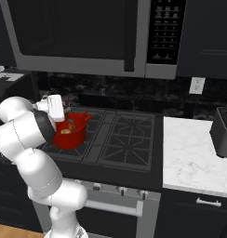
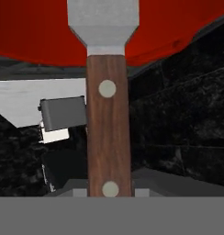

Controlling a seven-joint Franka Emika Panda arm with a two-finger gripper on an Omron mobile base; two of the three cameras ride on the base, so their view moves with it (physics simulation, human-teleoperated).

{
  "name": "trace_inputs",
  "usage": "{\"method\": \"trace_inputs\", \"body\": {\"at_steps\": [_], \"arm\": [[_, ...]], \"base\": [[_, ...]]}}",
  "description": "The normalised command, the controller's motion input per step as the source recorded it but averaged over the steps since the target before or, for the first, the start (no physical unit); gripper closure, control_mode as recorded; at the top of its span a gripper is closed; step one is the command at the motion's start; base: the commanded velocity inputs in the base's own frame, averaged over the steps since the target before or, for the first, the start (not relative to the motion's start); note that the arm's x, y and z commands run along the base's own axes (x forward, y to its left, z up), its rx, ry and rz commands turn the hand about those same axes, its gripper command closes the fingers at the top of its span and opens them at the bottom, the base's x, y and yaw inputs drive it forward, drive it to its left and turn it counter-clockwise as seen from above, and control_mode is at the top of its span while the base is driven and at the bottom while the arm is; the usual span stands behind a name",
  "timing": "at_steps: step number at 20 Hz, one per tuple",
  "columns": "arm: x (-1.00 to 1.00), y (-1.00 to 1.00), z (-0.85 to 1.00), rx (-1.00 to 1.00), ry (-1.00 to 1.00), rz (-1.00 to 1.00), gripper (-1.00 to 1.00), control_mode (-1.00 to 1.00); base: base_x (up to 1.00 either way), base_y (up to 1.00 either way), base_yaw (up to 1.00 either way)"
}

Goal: Put the tomato and onion in the pot. Retrieve the spatula and lightly stir the vegetables in the pot.

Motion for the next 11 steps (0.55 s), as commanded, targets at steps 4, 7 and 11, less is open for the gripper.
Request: {"method": "trace_inputs", "body": {"at_steps": [4, 7, 11], "arm": [[0.0, 0.0, -0.3, 0.02, 0.0, -0.1, 1.0, -1.0], [-0.05, 0.0, -0.17, 0.06, -0.01, -0.1, 1.0, -1.0], [-0.12, 0.0, -0.01, 0.09, -0.01, -0.09, 1.0, -1.0]], "base": [[0.0, 0.0, 0.0], [0.0, 0.0, 0.0], [0.0, 0.0, 0.0]]}}
